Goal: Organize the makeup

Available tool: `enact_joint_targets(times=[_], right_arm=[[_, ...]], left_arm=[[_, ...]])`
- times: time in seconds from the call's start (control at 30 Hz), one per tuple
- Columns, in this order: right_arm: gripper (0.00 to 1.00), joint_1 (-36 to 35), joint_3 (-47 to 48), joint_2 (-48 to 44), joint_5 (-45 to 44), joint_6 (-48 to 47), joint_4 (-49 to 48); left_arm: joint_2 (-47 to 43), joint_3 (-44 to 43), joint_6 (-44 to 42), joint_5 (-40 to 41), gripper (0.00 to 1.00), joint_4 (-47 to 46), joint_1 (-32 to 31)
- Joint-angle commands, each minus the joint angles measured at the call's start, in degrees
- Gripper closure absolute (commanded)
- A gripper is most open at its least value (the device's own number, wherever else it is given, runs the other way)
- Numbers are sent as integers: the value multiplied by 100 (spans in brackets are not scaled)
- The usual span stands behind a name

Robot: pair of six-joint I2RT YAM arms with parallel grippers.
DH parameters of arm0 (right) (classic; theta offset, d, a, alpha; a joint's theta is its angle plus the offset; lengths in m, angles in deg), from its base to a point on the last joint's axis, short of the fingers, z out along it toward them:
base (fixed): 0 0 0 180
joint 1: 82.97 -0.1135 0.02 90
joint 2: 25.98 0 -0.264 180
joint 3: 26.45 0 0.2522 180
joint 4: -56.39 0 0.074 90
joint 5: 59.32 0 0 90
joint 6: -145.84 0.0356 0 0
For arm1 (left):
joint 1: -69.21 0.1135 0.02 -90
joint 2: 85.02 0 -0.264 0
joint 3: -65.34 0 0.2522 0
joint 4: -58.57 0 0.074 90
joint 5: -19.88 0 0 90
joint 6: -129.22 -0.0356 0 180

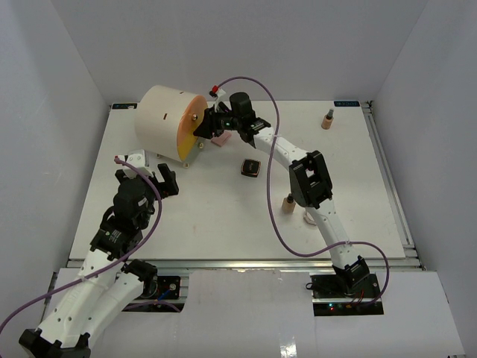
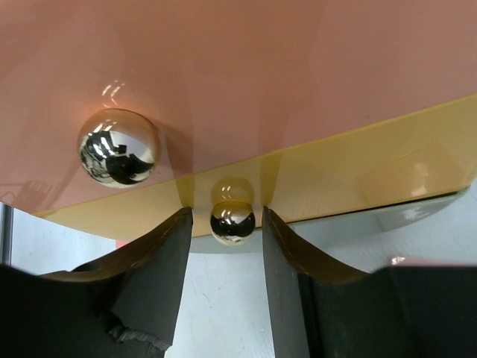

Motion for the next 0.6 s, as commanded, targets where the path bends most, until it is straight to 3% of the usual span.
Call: enact_joint_targets(times=[0.0,0.27,0.57], right_arm=[[56,-40,234,46,99,-4,-372],[82,-27,17,-137,296,16,-376],[88,214,-1503,-1339,509,-255,-366]], left_arm=[[-9,65,-10,-85,2,-119,14],[-26,69,5,-151,2,-119,14],[-184,80,5,-335,2,-163,14]])
